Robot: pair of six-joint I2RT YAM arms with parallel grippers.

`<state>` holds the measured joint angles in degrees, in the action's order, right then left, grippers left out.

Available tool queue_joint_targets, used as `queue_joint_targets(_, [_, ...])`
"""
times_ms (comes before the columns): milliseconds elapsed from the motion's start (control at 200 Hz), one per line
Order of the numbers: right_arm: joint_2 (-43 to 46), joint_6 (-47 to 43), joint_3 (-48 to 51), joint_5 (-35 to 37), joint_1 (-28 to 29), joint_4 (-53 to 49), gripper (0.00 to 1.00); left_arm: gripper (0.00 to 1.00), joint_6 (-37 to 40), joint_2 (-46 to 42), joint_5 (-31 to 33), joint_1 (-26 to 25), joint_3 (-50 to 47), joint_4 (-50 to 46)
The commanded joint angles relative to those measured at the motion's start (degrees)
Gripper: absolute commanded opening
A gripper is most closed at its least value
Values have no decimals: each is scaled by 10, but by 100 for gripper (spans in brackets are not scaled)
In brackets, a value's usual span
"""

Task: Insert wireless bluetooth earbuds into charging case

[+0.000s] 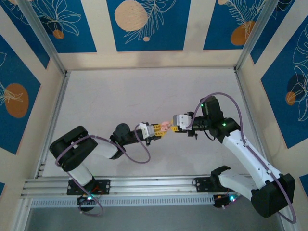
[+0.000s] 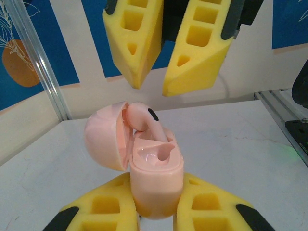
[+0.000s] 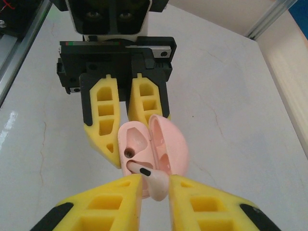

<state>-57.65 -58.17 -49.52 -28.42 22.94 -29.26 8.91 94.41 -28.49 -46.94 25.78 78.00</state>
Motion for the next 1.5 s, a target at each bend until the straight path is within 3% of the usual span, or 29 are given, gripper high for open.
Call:
queue_joint_targets(0, [-10,-17,-20,-4,4,-16,21,16,-2,-7,-11,5,9,12])
queue_joint_targets(815, [-50,-27,-38,35,37,-84,12,15,2,-15,-9,5,12,11])
queue_joint_targets(1495, [-52,25,-20,86,59,-71,12,15,-5,-31,-15,6,17,25])
